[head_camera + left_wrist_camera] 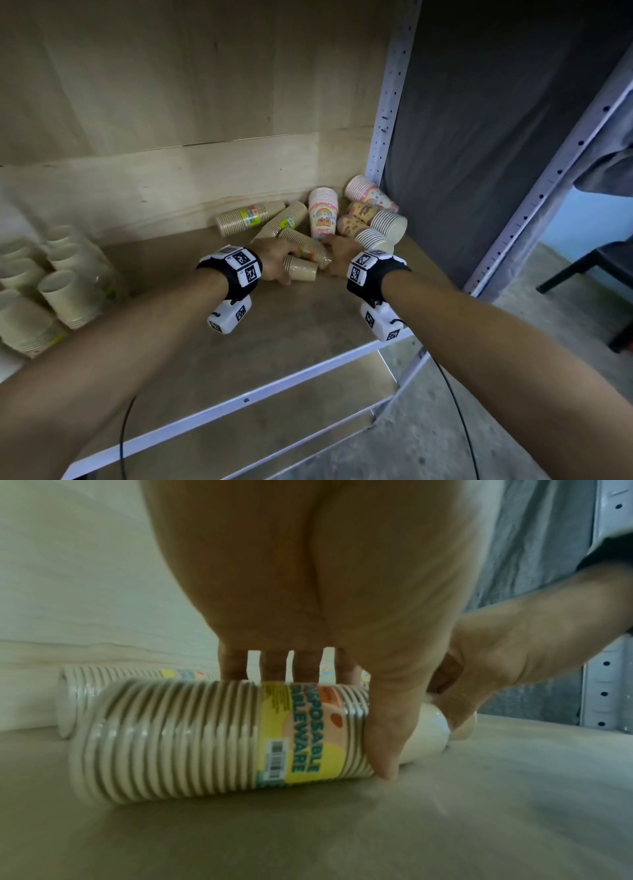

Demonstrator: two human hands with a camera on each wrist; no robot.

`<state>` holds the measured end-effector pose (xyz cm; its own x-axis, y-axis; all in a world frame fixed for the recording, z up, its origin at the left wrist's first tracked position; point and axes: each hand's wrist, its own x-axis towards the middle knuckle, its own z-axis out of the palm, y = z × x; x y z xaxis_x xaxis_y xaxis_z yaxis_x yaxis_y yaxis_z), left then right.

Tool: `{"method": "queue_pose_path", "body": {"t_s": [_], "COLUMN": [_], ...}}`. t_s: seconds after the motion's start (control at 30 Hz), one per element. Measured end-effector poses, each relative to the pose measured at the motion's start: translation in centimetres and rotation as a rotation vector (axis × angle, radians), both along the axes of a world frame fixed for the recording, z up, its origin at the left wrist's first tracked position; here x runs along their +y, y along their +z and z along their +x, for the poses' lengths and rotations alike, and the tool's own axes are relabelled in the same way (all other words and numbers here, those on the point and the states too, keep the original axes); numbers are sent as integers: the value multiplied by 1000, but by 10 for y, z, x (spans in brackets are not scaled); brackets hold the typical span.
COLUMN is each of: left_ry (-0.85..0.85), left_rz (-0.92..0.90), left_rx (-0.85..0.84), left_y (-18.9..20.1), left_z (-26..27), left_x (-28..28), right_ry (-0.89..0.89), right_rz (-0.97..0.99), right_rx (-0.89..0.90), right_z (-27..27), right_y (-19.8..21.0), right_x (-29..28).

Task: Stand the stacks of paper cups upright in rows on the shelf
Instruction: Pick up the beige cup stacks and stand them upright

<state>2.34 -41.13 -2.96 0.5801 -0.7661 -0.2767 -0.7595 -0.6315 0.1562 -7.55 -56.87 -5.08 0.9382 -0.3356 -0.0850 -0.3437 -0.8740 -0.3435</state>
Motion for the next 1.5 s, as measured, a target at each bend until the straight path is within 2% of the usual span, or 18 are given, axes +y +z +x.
{"method": "queue_pose_path", "body": {"t_s": [0.2,0.43,0.63,0.87,1.23,1.5], "left_ry": [-16,50,157,254,304,326], "left_rz": [-33,-143,-332,-484,-537,-595], "left_rx": [13,56,76,116,169,150], "left_y": [5,34,59,67,56,72], "left_z": [2,7,9,11,6,11], "left_x": [4,18,36,49,53,51], "right_ry": [-12,-25,-7,58,163,142], "right_rz": [-19,-69,-66,-119,-142,-223], "right_rx": [56,59,-28,-44,92,14], "right_z": [2,-3,-3,7,19,15], "right_y": [11,46,87,121,132,136], "right_x": [5,11,22,48,79,78]}}
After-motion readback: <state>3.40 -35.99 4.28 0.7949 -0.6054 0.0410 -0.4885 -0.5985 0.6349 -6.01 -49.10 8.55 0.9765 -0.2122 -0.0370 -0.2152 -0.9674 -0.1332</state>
